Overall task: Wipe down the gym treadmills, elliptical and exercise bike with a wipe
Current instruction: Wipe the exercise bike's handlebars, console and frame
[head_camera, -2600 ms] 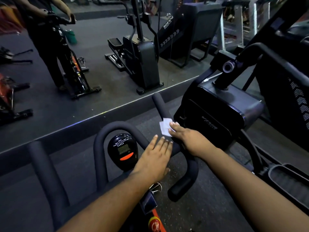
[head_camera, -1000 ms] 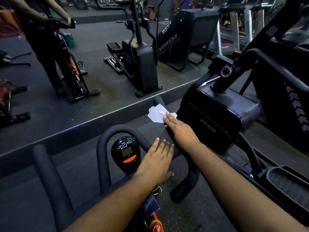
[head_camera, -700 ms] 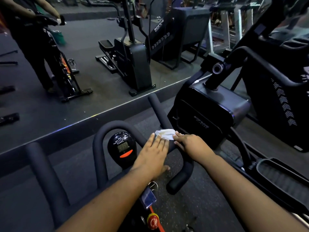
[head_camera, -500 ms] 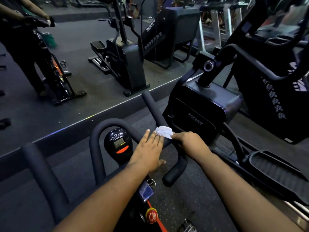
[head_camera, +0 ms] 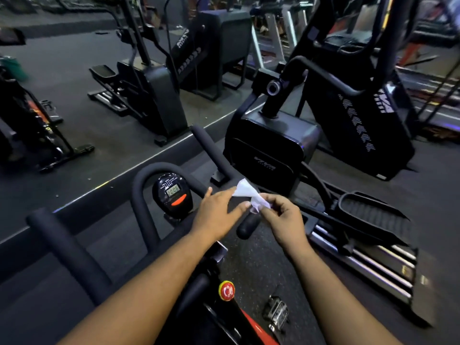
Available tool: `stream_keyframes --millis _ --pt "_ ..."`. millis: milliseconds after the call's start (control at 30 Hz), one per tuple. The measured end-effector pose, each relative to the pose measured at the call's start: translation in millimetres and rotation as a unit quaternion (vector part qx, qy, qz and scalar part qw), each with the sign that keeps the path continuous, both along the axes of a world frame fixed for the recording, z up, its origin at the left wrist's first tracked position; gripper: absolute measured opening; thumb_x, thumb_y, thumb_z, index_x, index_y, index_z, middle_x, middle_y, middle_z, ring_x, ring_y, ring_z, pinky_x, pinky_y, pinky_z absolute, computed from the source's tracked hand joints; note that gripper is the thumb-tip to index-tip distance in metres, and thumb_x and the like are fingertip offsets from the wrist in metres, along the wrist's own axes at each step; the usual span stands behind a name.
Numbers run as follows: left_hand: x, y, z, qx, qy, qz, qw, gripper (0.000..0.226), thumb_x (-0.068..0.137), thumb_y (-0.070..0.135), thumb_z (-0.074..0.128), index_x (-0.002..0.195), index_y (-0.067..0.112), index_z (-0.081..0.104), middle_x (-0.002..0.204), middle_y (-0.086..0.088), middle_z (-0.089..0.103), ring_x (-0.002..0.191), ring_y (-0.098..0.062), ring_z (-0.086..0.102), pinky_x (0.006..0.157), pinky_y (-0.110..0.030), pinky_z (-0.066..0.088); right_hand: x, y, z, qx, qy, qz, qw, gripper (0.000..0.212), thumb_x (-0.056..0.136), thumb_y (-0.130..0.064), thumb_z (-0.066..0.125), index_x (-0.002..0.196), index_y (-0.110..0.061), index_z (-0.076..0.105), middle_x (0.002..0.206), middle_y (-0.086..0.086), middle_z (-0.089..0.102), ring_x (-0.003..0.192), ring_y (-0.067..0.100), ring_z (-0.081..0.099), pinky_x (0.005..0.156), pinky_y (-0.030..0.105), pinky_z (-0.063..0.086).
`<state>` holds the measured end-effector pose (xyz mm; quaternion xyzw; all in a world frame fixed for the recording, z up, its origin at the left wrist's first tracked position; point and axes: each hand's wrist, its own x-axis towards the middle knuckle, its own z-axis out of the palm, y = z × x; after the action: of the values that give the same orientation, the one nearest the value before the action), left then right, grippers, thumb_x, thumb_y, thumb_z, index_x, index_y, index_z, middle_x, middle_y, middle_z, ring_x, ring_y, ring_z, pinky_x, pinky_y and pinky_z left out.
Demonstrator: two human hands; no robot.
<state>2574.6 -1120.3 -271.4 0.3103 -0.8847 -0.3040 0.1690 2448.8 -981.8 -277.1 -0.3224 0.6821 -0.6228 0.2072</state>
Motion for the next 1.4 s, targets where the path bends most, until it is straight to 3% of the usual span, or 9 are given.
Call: stream_keyframes --millis 167,367,467,600,700,767,900,1000,1400 --pt "27 32 -10 0.227 0.125 -0.019 0.966 0.019 0.095 0.034 0.071 0.105 0.019 0.077 0.088 0.005 0.076 0.083 -0.009 0.07 0.072 -0.028 0.048 60 32 4 -0.032 -0.073 -0.034 0.996 0.029 0.091 -0.002 0.072 0.117 -0.013 0.067 0.106 0.006 0.076 0.091 0.013 0.07 0.076 0.022 0.054" --pt "60 69 -9 0.399 0.147 -0.112 0.898 0.015 0.093 0.026 0.075 0.105 0.019 0.071 0.099 -0.006 0.077 0.089 -0.011 0.069 0.089 -0.033 0.055 115 73 3 0.015 -0.056 -0.061 0.996 0.032 0.089 -0.007 0.074 0.118 -0.021 0.069 0.101 0.006 0.076 0.081 0.012 0.064 0.067 0.022 0.05" --pt "72 89 -17 0.404 0.122 -0.148 0.895 0.032 0.082 0.037 0.08 0.103 0.016 0.07 0.101 -0.012 0.076 0.086 -0.011 0.066 0.089 -0.036 0.056 138 89 -1 0.013 -0.061 -0.058 0.996 0.038 0.088 -0.003 0.075 0.124 -0.014 0.068 0.111 0.002 0.076 0.097 0.011 0.07 0.08 0.022 0.053" --pt "86 114 -32 0.436 0.137 -0.154 0.876 0.015 0.092 0.011 0.074 0.105 0.005 0.072 0.101 -0.014 0.077 0.089 -0.015 0.07 0.088 -0.037 0.057 159 118 -8 0.03 -0.073 -0.051 0.996 0.061 0.087 0.003 0.075 0.142 -0.012 0.054 0.132 -0.002 0.068 0.123 0.014 0.063 0.102 0.026 0.05" --pt "97 130 -42 0.463 0.137 -0.153 0.862 0.013 0.096 0.008 0.068 0.108 0.005 0.073 0.104 -0.017 0.076 0.094 -0.019 0.071 0.091 -0.041 0.057 171 138 -18 0.049 -0.112 -0.07 0.99 0.066 0.085 -0.017 0.082 0.144 -0.02 0.053 0.132 0.004 0.067 0.123 0.02 0.063 0.107 0.041 0.05" --pt "104 139 -48 0.48 0.131 -0.154 0.853 0.017 0.099 0.004 0.062 0.112 0.004 0.072 0.107 -0.014 0.077 0.098 -0.02 0.072 0.094 -0.041 0.056 179 149 -26 0.05 -0.13 -0.085 0.987 0.055 0.086 -0.033 0.079 0.138 -0.028 0.06 0.12 0.012 0.071 0.11 0.02 0.067 0.1 0.041 0.053" --pt "116 150 -59 0.457 0.113 -0.155 0.868 0.02 0.099 0.002 0.059 0.11 0.01 0.074 0.102 -0.008 0.078 0.096 -0.019 0.072 0.09 -0.044 0.057 189 158 -29 0.043 -0.145 -0.126 0.98 0.021 0.097 -0.015 0.066 0.115 -0.007 0.073 0.104 0.013 0.077 0.091 0.014 0.07 0.077 0.021 0.053" --pt "121 158 -62 0.446 0.116 -0.131 0.878 0.018 0.096 0.0 0.062 0.106 0.01 0.075 0.098 -0.009 0.078 0.089 -0.017 0.071 0.086 -0.041 0.058 190 162 -38 0.056 -0.128 -0.155 0.978 0.008 0.093 -0.013 0.073 0.094 -0.006 0.077 0.093 0.018 0.075 0.079 0.014 0.066 0.072 0.027 0.052" --pt "120 214 -72 0.456 0.082 -0.077 0.883 0.013 0.101 0.008 0.059 0.104 0.004 0.072 0.094 -0.006 0.077 0.082 -0.012 0.067 0.074 -0.02 0.054 172 224 -70 0.035 -0.206 -0.144 0.967 0.009 0.085 -0.001 0.077 0.085 -0.001 0.067 0.081 0.012 0.069 0.077 0.021 0.061 0.07 0.03 0.049"
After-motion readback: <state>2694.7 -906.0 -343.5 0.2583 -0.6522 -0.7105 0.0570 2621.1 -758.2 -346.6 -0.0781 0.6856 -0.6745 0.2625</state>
